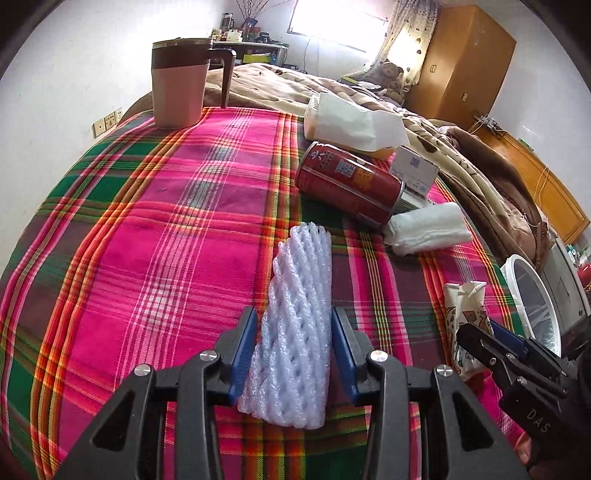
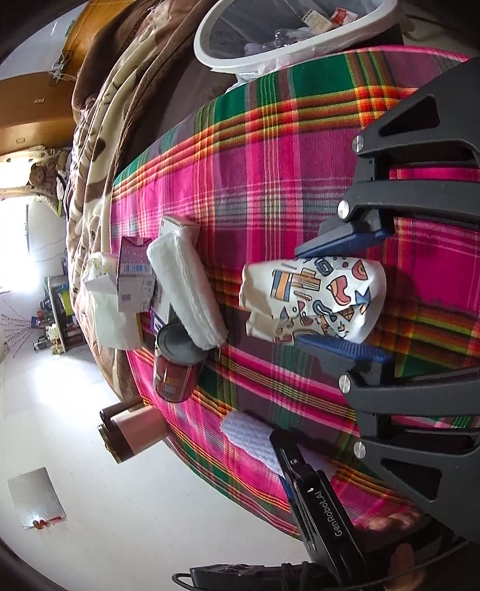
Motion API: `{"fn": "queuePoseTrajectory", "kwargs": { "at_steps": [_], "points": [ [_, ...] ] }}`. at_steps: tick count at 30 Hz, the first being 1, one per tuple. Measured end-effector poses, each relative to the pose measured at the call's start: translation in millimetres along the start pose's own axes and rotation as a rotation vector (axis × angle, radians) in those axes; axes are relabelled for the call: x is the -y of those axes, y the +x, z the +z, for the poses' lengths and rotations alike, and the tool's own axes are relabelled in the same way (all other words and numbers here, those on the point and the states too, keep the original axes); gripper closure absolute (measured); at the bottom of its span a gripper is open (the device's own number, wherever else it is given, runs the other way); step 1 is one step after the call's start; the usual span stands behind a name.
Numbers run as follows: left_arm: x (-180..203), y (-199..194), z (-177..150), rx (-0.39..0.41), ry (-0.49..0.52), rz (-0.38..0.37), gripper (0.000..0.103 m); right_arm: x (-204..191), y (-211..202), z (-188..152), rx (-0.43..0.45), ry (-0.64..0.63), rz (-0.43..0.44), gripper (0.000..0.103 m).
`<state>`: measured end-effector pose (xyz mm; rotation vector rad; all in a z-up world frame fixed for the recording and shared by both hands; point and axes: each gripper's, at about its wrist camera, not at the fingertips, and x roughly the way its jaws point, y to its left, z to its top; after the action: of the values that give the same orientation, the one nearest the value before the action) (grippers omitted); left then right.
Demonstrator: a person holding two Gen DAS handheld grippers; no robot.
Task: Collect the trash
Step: 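Grasp the white foam net with the left tool while the right tool grasps a printed wrapper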
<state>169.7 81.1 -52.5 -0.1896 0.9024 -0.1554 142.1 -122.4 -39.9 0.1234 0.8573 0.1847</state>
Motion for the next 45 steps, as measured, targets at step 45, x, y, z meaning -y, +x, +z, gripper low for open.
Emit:
{"fn": "queuePoseTrajectory", "kwargs": {
  "at_steps": [45],
  "points": [
    [29, -42, 3, 0.091, 0.020, -0.038, 0.070, 19, -35, 21, 0.142, 0.014, 0.003, 0.068]
  ]
}}
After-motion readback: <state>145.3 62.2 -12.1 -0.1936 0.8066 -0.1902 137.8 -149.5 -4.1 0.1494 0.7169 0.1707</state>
